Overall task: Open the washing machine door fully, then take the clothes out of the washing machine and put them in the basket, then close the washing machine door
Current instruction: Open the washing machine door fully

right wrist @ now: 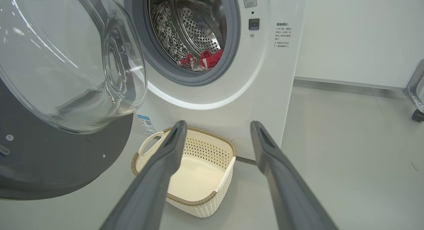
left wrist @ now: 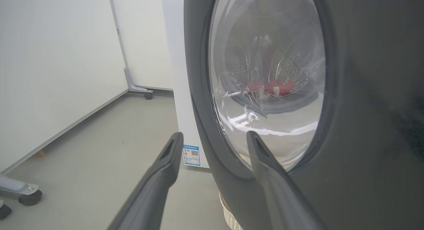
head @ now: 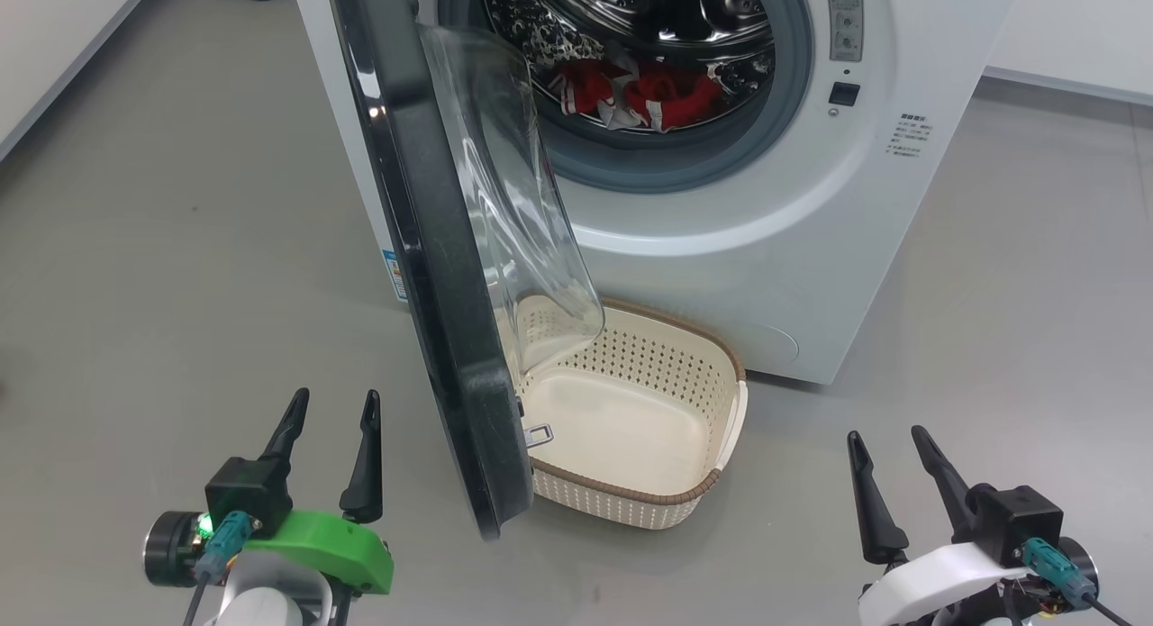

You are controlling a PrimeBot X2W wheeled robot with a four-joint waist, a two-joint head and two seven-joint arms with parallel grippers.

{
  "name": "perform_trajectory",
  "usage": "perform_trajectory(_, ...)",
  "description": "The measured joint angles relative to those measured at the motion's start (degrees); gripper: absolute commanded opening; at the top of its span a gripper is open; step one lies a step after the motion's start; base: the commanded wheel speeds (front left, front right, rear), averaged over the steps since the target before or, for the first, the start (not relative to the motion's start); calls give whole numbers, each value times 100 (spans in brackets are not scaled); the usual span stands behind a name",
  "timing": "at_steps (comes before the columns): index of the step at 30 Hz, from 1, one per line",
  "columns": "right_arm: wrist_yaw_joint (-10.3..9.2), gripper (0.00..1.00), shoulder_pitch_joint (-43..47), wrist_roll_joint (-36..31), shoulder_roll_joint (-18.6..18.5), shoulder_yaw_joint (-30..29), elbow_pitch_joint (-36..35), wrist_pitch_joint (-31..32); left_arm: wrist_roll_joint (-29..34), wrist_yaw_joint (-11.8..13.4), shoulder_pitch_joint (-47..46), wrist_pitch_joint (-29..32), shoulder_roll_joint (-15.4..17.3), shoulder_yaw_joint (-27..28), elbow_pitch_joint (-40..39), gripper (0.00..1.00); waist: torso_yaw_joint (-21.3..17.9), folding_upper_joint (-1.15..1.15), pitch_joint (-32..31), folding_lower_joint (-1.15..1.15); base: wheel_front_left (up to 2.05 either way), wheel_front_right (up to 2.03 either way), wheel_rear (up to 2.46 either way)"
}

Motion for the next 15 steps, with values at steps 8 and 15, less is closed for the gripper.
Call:
perform_trajectory(8,0,100,10,-104,73,32,0,0,1,0,1,0,-1,22,10,100,13,0,-11,0,0,0,0)
perform_trajectory(15,-1,100,67,-154,97,31,0,0,1,0,8,0,0,33,32,100,-4,0,-44,0,0,0,0)
